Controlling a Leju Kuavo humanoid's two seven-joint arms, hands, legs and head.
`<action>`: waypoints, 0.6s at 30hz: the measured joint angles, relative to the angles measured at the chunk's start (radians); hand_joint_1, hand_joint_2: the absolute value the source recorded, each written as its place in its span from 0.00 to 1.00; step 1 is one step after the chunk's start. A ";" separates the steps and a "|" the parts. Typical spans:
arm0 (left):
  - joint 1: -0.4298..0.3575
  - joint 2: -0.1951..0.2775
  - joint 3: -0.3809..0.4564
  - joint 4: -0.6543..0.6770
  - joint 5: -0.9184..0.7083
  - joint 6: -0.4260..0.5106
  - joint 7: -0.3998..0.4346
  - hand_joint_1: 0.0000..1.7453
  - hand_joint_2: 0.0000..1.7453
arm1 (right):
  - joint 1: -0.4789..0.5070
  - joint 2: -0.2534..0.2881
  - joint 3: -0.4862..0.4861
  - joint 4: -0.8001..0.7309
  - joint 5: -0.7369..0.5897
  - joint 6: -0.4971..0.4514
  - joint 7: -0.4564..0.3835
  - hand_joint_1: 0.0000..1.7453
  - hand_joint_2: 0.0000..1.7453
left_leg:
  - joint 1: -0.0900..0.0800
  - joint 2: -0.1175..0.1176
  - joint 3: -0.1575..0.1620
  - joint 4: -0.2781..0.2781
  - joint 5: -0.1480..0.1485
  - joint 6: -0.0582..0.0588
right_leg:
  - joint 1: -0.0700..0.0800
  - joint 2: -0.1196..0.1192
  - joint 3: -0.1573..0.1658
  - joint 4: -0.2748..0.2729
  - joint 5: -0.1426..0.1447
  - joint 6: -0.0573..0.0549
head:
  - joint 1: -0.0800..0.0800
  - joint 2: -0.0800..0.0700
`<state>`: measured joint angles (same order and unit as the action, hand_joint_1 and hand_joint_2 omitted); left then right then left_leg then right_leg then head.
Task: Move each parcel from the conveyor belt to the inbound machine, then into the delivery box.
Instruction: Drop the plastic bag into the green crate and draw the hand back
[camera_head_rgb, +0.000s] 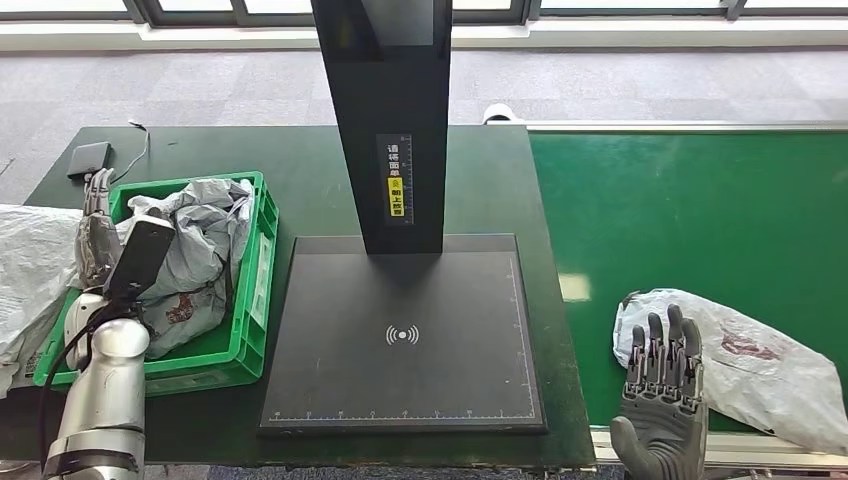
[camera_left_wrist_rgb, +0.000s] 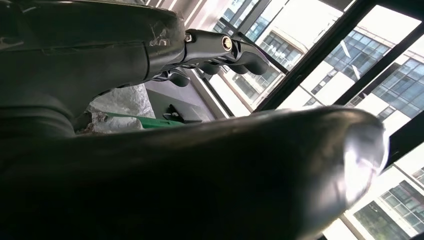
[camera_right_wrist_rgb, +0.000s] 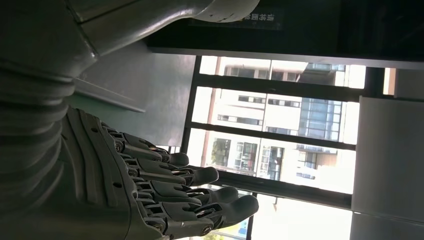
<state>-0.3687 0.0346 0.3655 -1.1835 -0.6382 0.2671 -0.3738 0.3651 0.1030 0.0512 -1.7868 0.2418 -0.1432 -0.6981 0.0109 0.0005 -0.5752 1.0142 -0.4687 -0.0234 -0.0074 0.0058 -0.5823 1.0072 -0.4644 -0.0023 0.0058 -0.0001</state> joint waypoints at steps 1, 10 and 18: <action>0.021 -0.007 0.000 -0.029 0.030 -0.010 -0.004 0.00 0.00 | -0.002 0.000 -0.001 0.002 -0.001 -0.005 0.000 0.00 1.00 | 0.000 0.000 0.000 0.000 0.000 0.000 | 0.000 0.000 0.000 0.000 0.000 0.000 | 0.000 0.000; 0.183 -0.082 -0.077 -0.293 0.107 -0.039 0.014 0.00 0.00 | -0.008 0.003 -0.022 0.011 -0.018 -0.067 0.000 0.00 1.00 | 0.000 0.000 0.000 0.000 -0.001 0.001 | 0.000 0.000 0.000 0.000 -0.001 0.000 | 0.000 0.000; 0.386 -0.129 -0.145 -0.444 0.143 -0.100 0.005 0.00 0.00 | -0.013 -0.002 -0.023 0.029 -0.027 -0.064 0.000 0.00 1.00 | 0.000 0.000 0.000 0.000 -0.002 0.001 | 0.000 0.000 -0.001 0.000 -0.001 0.000 | 0.000 0.000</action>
<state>0.0177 -0.0947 0.2209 -1.6275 -0.4951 0.1676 -0.3687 0.3523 0.1008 0.0283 -1.7576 0.2147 -0.2069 -0.6981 0.0106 0.0008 -0.5753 1.0143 -0.4705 -0.0225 -0.0077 0.0060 -0.5830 1.0070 -0.4659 -0.0020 0.0055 -0.0001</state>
